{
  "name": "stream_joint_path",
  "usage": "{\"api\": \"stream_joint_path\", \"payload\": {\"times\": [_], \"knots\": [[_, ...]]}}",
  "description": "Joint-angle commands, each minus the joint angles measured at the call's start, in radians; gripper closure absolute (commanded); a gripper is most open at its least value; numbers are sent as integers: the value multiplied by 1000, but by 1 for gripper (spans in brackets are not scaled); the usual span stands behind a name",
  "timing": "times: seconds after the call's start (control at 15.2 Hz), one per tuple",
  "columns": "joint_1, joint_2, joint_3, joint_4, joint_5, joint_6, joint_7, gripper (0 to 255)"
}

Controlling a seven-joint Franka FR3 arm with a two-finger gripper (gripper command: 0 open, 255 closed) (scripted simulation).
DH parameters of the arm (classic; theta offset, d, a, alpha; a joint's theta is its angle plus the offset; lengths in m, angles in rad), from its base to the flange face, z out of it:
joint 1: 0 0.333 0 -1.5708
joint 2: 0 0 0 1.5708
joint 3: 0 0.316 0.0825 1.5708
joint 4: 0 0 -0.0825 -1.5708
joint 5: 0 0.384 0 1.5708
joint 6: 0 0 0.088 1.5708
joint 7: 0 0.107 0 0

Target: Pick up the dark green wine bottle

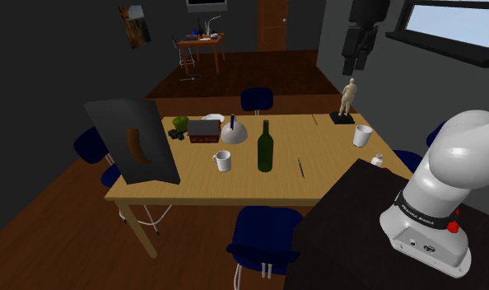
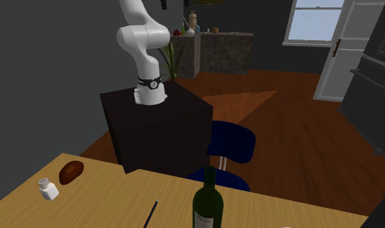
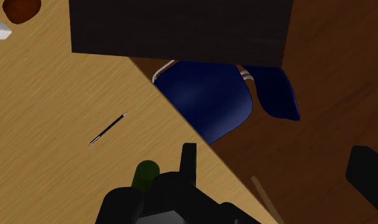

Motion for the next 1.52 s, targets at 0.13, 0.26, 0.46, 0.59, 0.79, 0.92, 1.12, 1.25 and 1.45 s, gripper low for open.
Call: {"api": "stream_joint_path", "payload": {"times": [0.13, 0.26, 0.46, 0.59, 0.79, 0.92, 1.12, 1.25, 1.45], "knots": [[-3, 50, -8, -14, -11, 60, -21, 0], [-7, 104, -15, -23, -22, 119, -42, 0], [-12, 193, -26, -26, -35, 205, -70, 0], [-15, 257, -34, -21, -44, 260, -88, 0], [-19, 358, -44, -4, -54, 337, -113, 0], [-22, 428, -51, 15, -60, 386, -130, 0], [-26, 536, -60, 53, -66, 451, -153, 0], [-28, 611, -65, 85, -70, 490, -168, 0], [-32, 724, -73, 143, -73, 541, -189, 0]]}}
